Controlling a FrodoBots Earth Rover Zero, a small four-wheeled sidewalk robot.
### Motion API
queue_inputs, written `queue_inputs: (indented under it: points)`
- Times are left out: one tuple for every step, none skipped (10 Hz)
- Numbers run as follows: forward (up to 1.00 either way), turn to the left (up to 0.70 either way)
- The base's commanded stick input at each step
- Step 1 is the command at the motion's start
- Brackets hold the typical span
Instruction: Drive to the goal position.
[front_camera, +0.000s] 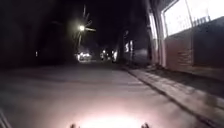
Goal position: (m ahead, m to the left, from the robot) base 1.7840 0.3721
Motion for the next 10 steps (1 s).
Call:
queue_inputs:
  points:
    - [0.7, 0.0]
    - [0.7, 0.0]
    - [0.7, 0.0]
    - [0.7, 0.0]
    - [0.7, 0.0]
    - [0.7, 0.0]
    - [0.7, 0.0]
    - [0.7, 0.0]
    - [0.7, 0.0]
    - [0.74, 0.0]
